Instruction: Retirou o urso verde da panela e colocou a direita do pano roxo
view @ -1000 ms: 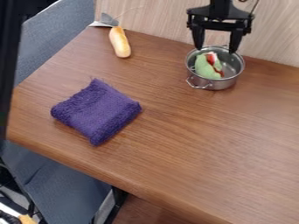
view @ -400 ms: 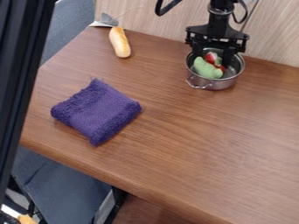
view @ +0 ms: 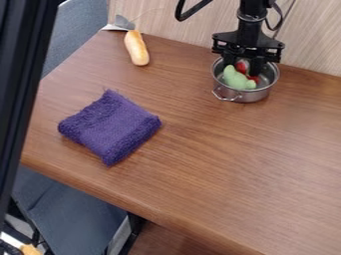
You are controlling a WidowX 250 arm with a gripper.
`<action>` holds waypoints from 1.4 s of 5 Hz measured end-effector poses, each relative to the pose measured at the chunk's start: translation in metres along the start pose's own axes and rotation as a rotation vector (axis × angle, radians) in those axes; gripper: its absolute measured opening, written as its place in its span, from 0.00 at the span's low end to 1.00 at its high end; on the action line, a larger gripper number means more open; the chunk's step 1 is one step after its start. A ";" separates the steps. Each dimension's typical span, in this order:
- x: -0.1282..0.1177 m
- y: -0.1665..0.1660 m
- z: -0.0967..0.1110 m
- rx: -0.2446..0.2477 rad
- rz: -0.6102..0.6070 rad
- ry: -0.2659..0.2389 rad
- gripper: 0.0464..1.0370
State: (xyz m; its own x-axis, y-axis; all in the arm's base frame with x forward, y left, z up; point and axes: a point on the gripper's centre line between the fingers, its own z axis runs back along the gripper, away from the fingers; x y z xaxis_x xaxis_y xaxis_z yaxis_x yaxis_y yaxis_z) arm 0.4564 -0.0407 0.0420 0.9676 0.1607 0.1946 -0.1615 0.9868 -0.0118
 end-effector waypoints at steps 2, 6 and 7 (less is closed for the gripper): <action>0.010 0.003 0.042 -0.046 0.028 -0.074 0.49; -0.028 0.045 0.142 -0.118 0.129 -0.184 0.49; -0.063 0.043 0.147 -0.116 0.107 -0.180 0.49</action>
State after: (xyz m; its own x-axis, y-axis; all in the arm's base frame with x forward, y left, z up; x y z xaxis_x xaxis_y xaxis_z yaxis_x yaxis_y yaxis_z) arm 0.3595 -0.0110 0.1737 0.8942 0.2687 0.3581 -0.2278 0.9617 -0.1527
